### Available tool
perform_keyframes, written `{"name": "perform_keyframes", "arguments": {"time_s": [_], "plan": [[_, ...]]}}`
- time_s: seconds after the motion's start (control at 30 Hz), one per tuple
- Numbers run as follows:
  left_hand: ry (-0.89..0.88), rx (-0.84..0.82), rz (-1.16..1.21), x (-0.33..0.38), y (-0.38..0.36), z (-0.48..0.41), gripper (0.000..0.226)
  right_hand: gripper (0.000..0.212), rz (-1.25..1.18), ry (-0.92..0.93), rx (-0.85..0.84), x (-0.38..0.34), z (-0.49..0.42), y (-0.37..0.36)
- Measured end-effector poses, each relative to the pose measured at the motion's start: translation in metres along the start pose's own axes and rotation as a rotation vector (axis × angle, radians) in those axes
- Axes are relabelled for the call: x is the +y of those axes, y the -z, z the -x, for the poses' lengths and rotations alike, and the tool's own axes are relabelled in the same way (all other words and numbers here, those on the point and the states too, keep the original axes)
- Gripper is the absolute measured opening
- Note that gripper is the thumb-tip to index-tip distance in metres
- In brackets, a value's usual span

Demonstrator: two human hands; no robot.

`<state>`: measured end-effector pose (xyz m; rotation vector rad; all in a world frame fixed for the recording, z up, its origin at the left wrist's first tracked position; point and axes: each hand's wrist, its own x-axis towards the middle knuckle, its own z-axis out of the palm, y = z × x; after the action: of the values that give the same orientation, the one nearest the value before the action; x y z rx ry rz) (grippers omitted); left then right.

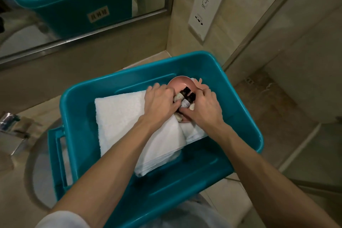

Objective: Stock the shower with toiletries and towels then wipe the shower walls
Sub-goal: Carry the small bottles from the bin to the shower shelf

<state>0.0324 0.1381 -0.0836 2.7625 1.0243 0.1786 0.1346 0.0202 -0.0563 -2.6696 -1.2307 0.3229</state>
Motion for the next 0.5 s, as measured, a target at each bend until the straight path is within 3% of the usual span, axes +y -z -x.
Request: {"name": "perform_keyframes", "arguments": {"time_s": [0.23,0.5], "plan": [[0.016,-0.007,0.09,-0.002,0.002,0.0,0.026,0.046,-0.094,0.068,0.058,-0.006,0.01,-0.005],[-0.018,-0.111,0.031,-0.002,0.006,-0.002,0.026,0.025,-0.628,-0.2,0.043,-0.008,0.004,0.007]]}}
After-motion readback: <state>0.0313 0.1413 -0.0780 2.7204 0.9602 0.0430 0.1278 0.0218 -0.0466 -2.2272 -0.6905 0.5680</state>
